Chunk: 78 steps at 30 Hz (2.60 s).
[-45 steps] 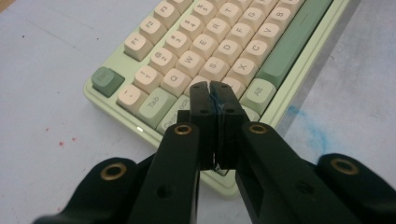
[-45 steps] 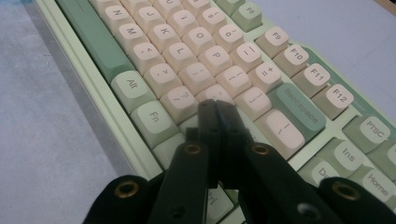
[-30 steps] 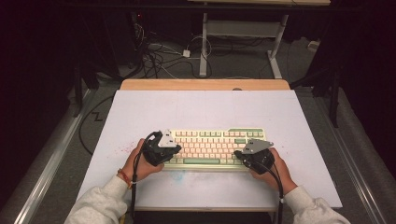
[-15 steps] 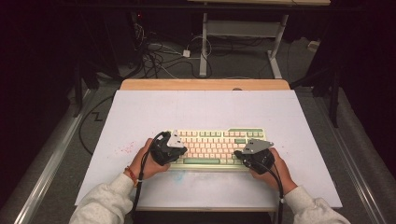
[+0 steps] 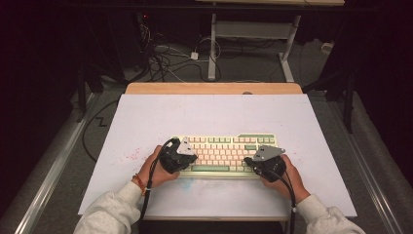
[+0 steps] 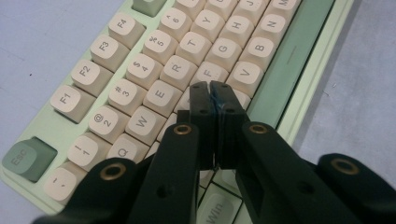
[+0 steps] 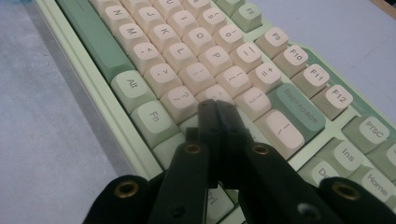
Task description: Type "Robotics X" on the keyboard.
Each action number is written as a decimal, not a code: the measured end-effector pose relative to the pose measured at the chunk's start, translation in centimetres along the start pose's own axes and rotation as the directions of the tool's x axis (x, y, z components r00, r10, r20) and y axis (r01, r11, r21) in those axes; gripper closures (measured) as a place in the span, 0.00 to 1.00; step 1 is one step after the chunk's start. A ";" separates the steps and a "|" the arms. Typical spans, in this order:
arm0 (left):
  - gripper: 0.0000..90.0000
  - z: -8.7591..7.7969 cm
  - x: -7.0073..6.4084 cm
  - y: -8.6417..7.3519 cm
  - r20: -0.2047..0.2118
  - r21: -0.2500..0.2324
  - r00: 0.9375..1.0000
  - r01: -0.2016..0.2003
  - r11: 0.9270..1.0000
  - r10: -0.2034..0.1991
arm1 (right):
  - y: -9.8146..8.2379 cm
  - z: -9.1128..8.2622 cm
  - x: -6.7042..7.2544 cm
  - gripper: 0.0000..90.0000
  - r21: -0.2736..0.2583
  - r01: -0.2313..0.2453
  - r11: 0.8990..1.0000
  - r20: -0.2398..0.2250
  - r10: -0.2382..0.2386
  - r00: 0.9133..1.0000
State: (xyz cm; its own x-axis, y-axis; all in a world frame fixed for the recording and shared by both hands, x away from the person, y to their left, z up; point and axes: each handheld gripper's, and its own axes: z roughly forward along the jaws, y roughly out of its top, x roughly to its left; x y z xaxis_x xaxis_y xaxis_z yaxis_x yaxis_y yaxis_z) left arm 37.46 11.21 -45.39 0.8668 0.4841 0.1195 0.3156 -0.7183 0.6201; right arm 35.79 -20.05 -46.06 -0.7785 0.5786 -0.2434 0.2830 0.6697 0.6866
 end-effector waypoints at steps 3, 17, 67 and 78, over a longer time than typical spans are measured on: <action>0.96 0.0 0.0 0.0 -0.002 0.001 1.000 -0.002 1.000 0.002 | 0.0 0.0 0.0 1.00 -0.002 0.004 1.000 0.001 -0.004 1.000; 0.95 0.1 -0.3 -0.2 -0.020 0.007 1.000 -0.021 1.000 0.021 | 0.0 0.0 0.1 1.00 -0.001 0.010 1.000 0.006 -0.010 1.000; 0.47 -2.3 -0.2 -0.1 -0.212 -0.150 0.977 -0.020 0.989 -0.012 | 1.6 -1.8 -1.0 0.62 -0.119 -0.059 0.991 0.078 0.068 0.995; 0.20 -2.1 -0.4 -0.1 -0.224 -0.172 0.974 -0.007 0.985 -0.033 | 1.7 -1.6 -0.9 0.21 -0.162 -0.090 0.983 0.158 0.115 0.981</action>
State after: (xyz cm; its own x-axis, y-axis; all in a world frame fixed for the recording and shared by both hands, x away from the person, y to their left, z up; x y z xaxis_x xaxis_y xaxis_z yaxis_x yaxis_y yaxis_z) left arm 36.28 12.18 -43.83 0.7475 0.6069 0.2699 0.2390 -0.6250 0.7432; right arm 36.11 -20.17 -43.58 -0.6423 0.7182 -0.2677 0.2571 0.5309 0.8075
